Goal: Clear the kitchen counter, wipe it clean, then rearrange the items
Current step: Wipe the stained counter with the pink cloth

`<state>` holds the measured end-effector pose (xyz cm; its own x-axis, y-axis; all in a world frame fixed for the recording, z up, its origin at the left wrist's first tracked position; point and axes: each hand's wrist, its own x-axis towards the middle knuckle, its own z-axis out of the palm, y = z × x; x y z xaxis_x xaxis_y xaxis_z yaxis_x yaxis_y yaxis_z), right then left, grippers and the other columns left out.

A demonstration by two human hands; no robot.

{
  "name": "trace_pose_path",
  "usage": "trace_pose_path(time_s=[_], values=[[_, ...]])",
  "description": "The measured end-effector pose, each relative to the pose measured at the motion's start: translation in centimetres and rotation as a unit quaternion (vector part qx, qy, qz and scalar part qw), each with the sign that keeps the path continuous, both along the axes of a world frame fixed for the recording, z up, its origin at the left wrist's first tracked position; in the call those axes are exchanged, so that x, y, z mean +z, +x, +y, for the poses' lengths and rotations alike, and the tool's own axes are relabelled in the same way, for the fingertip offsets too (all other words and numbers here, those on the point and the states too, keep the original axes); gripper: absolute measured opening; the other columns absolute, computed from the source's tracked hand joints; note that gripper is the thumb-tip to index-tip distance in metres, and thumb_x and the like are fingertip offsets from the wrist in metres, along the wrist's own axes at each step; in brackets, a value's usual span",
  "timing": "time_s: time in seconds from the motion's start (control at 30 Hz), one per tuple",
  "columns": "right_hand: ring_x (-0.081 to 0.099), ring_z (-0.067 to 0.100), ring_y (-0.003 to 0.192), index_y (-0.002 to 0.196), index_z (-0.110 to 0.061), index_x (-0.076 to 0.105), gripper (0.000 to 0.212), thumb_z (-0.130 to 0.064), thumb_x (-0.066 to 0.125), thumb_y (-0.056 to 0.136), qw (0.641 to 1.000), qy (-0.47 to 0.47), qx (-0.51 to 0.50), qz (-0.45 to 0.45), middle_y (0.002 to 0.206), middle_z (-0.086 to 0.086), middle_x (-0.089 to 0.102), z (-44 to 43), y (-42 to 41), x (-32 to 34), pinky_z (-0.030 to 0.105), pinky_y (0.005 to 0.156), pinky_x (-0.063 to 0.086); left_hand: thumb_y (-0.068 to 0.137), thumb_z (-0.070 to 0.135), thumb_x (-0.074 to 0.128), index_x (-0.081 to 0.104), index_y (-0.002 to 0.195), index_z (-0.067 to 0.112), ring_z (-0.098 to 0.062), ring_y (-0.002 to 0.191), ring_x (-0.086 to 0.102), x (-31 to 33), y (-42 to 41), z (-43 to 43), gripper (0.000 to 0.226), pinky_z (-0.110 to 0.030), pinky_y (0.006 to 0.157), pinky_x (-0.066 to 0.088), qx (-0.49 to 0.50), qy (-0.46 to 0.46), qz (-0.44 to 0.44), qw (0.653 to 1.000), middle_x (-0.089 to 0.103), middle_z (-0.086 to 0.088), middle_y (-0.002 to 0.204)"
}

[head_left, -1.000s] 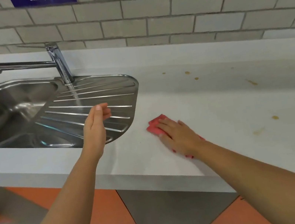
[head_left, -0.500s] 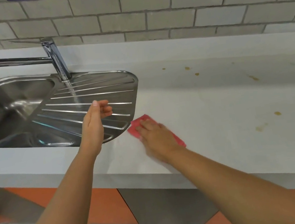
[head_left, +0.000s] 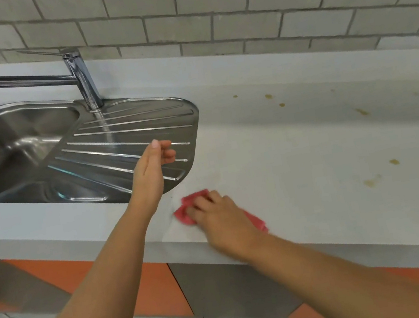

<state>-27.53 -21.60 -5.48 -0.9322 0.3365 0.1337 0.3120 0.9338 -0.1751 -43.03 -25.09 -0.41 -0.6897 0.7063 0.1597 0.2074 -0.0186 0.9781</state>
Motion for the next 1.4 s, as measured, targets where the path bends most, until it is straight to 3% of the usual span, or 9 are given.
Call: trace_pose_path(time_s=[0.07,0.2,0.33,0.53,0.7,0.87,1.07,1.3,1.4], values=[[0.041,0.028,0.111,0.131,-0.017,0.048,0.048,-0.006,0.041,0.085,1.0,0.021,-0.001,0.005,0.128,0.0,0.05,0.9,0.1,0.4,0.033,0.074,0.028,0.101,0.036,0.024,0.06,0.109,0.016,-0.006,0.088,0.06,0.0,0.4,0.4,0.042,-0.012,0.075,0.038,-0.004,0.004,-0.005,1.0,0.064,-0.003,0.101],[0.035,0.026,0.12,0.136,-0.018,0.041,0.056,-0.006,0.051,0.083,0.99,0.015,-0.133,-0.036,0.139,-0.002,0.039,5.3,-0.4,2.3,0.032,0.086,0.033,0.1,0.036,0.026,0.06,0.107,0.019,-0.013,0.094,0.061,0.1,0.8,0.6,0.039,-0.016,0.079,0.038,-0.014,0.007,-0.001,1.0,0.064,-0.003,0.1],[0.039,0.027,0.115,0.131,-0.015,0.048,0.048,-0.005,0.046,0.084,0.999,-0.001,-0.032,-0.005,0.133,0.0,0.046,0.7,1.5,1.0,0.032,0.08,0.031,0.1,0.036,0.027,0.061,0.106,0.019,-0.016,0.096,0.061,0.0,0.5,0.7,0.039,-0.017,0.082,0.04,-0.015,0.008,-0.002,1.0,0.065,-0.005,0.1],[0.037,0.026,0.115,0.138,-0.02,0.04,0.058,-0.009,0.055,0.083,0.992,0.0,-0.127,-0.02,0.135,-0.001,0.042,4.4,-1.0,2.1,0.031,0.085,0.033,0.101,0.036,0.025,0.061,0.11,0.017,-0.013,0.095,0.061,0.3,-0.2,0.3,0.041,-0.013,0.078,0.037,-0.007,0.009,-0.002,1.0,0.065,-0.005,0.103],[0.039,0.024,0.111,0.133,-0.023,0.047,0.048,-0.008,0.047,0.087,0.999,-0.016,-0.027,0.017,0.132,-0.005,0.046,1.0,1.0,0.9,0.033,0.083,0.033,0.101,0.038,0.025,0.06,0.108,0.02,-0.01,0.093,0.06,-1.0,-0.7,-0.5,0.04,-0.009,0.069,0.04,-0.003,-0.01,-0.013,1.0,0.064,-0.001,0.099],[0.033,0.025,0.126,0.14,-0.025,0.037,0.047,-0.015,0.037,0.095,0.991,0.0,-0.135,0.018,0.143,-0.005,0.037,4.6,-1.4,1.1,0.038,0.095,0.031,0.101,0.034,0.024,0.058,0.106,0.024,-0.004,0.09,0.056,-3.5,-0.5,-2.2,0.036,-0.017,0.077,0.039,0.046,0.001,-0.01,0.999,0.062,0.004,0.093],[0.035,0.024,0.113,0.135,-0.022,0.043,0.048,-0.008,0.042,0.089,0.999,0.002,-0.013,0.043,0.13,-0.004,0.045,-1.9,-4.3,0.8,0.034,0.085,0.031,0.101,0.038,0.02,0.056,0.108,0.026,-0.002,0.09,0.052,-4.1,0.0,-2.3,0.039,-0.022,0.073,0.045,0.07,0.006,-0.047,0.996,0.059,0.01,0.097],[0.034,0.025,0.12,0.138,-0.02,0.039,0.054,-0.002,0.041,0.087,0.992,0.016,-0.123,0.009,0.137,-0.002,0.043,2.9,-4.1,1.5,0.034,0.092,0.031,0.101,0.037,0.016,0.054,0.111,0.025,0.0,0.096,0.049,-4.2,-0.3,-2.6,0.041,-0.014,0.083,0.033,0.077,-0.001,-0.037,0.996,0.058,0.009,0.099],[0.035,0.026,0.115,0.133,-0.017,0.045,0.049,-0.003,0.042,0.086,0.998,-0.009,-0.054,0.01,0.131,-0.001,0.044,-0.4,-5.0,1.5,0.034,0.087,0.03,0.101,0.038,0.016,0.054,0.111,0.024,-0.002,0.093,0.05,-4.1,-0.4,-2.5,0.042,-0.02,0.078,0.038,0.076,0.012,-0.056,0.995,0.058,0.006,0.1]])
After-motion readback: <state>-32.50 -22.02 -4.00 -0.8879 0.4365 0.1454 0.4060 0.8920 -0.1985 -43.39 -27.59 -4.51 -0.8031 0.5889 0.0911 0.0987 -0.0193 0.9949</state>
